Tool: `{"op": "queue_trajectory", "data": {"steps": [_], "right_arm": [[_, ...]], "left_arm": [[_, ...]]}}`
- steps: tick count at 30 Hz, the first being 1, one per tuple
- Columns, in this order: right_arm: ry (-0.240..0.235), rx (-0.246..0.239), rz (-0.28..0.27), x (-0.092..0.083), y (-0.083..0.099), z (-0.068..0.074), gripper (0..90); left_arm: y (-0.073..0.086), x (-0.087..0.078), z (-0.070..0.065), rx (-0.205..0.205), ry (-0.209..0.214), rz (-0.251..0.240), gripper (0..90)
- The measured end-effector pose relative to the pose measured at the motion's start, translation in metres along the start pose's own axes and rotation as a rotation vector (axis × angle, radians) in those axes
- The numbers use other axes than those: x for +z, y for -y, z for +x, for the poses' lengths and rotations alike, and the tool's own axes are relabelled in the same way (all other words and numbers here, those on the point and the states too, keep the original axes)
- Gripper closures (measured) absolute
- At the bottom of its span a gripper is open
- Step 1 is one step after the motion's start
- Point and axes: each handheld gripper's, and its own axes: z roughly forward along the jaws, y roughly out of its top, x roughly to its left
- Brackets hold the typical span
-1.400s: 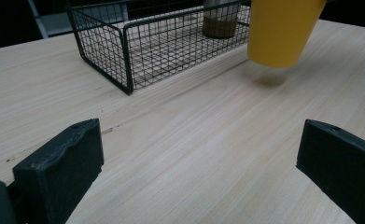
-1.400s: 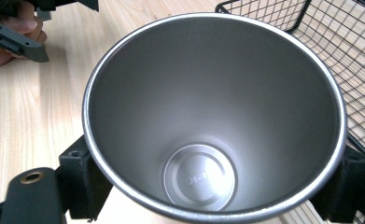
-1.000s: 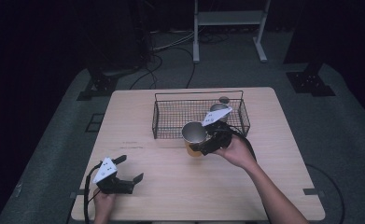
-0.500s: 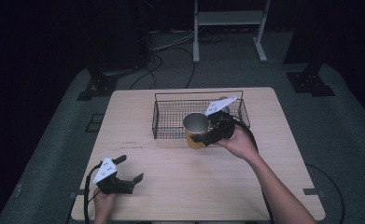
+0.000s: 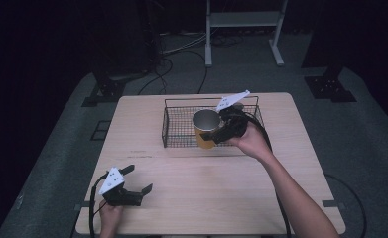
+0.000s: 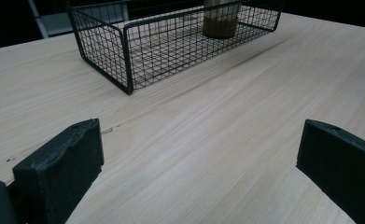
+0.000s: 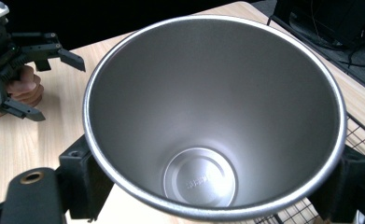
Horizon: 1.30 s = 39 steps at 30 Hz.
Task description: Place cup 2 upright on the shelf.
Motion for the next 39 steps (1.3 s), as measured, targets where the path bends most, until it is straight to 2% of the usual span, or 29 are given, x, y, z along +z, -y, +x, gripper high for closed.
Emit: {"op": "queue_trajectory", "data": {"steps": [16,29,34,39], "right_arm": [[0.032,0.001,0.004,0.009,-0.02,-0.016,15.1],[0.058,0.027,-0.008,0.017,-0.034,-0.034,15.1],[0.085,0.029,0.006,0.023,-0.037,-0.041,15.0],[0.097,0.053,0.004,0.03,-0.033,-0.052,15.1]], "left_arm": [[0.0,0.0,0.0,0.002,0.001,0.002,0.0],[0.0,0.0,0.0,0.003,0.002,0.002,0.0],[0.0,0.0,0.0,-0.002,0.001,-0.002,0.0],[0.0,-0.001,0.001,0.001,0.002,0.004,0.0]]}}
